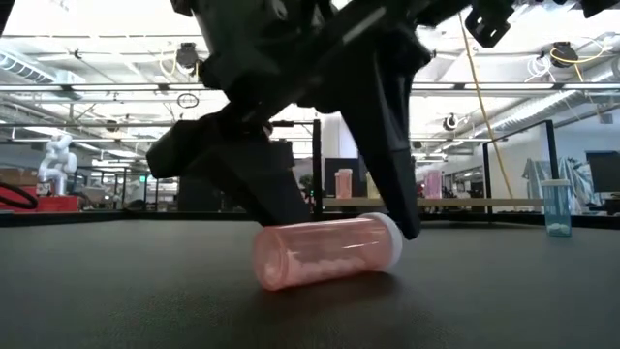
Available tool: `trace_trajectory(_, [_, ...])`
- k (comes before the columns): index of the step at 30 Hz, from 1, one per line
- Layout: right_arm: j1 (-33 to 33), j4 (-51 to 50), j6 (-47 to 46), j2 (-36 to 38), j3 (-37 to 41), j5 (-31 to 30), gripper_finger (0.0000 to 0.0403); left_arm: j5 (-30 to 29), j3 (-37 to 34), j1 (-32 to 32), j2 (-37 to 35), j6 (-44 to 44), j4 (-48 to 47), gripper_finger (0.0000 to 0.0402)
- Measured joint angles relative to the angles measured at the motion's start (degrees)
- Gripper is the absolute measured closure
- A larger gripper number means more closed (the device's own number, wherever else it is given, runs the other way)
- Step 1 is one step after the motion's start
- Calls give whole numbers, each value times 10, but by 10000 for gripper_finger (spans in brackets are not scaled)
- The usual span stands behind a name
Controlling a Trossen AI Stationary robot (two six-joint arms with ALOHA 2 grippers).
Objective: Pick and place medicine bottles onto shelf by color
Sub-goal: Put the pink pill bottle aligned with the other pink pill bottles on the shelf
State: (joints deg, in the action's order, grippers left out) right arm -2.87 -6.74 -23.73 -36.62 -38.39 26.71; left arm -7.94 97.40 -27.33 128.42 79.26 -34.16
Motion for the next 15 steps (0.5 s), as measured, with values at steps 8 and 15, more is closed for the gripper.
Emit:
trace_trajectory(8, [0,-3,-5,2,0,-12,133,13,1,19,-2,-17,-56,161])
trace_trajectory(15, [0,-18,-6,7,0,-30,133,30,1,34,-2,-43,-64,173])
